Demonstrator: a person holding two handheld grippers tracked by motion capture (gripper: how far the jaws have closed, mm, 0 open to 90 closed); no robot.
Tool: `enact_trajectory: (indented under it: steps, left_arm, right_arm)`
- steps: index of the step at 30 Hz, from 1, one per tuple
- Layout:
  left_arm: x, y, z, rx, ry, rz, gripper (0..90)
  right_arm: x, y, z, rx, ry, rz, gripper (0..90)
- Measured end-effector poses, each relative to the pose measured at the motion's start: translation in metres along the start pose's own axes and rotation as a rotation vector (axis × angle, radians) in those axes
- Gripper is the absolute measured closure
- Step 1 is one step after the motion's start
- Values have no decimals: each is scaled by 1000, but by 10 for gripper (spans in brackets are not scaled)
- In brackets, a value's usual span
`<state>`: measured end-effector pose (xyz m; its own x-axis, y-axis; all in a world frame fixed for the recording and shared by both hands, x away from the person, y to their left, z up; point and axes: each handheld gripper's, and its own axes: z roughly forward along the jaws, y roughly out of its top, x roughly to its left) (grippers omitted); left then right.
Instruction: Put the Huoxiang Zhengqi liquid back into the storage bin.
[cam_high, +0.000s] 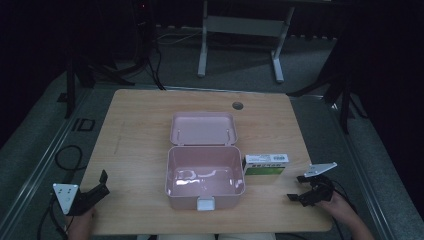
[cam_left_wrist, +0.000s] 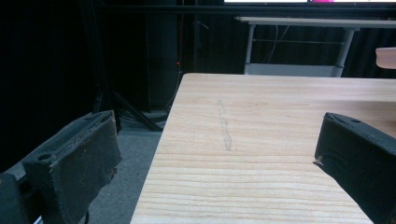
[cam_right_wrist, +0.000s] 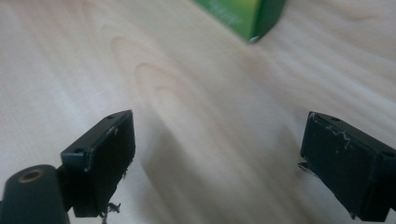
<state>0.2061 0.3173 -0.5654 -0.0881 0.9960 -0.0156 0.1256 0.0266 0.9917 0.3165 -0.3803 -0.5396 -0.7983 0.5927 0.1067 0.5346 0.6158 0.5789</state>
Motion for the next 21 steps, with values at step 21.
enact_trajectory:
  steps: [21]
  left_arm:
    - [0, 0, 0, 0, -12, 6, 4]
  right_arm:
    - [34, 48, 7, 308, 96, -256, 99]
